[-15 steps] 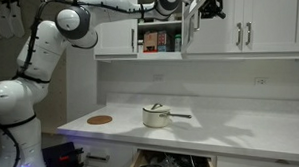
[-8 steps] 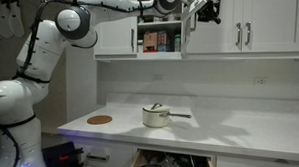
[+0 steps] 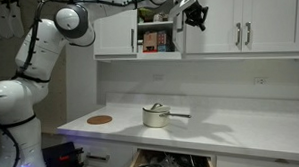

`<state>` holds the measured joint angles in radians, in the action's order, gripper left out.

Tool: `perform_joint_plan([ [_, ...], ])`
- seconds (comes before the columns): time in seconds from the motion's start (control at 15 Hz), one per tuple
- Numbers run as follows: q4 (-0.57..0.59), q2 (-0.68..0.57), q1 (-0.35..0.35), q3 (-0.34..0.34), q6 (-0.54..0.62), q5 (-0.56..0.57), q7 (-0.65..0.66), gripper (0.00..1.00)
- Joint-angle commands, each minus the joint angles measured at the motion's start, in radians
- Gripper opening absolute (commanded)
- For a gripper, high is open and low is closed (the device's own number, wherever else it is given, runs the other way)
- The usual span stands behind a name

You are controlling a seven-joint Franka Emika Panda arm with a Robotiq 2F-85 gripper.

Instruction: Close the right door of the first upper cabinet

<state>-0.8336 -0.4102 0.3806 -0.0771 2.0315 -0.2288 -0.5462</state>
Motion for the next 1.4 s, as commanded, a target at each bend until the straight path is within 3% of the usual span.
perform_joint_plan([
  [0.0, 0.046, -0.004, -0.049, 0.036, -0.079, 0.008, -0.008, 0.0],
  [0.33, 0.078, -0.004, -0.093, 0.069, -0.138, 0.009, -0.018, 0.0],
  [1.0, 0.126, 0.03, -0.165, 0.069, -0.505, 0.093, 0.027, 0.0],
  [1.33, 0.137, 0.042, -0.187, 0.071, -0.606, 0.134, 0.01, 0.0],
])
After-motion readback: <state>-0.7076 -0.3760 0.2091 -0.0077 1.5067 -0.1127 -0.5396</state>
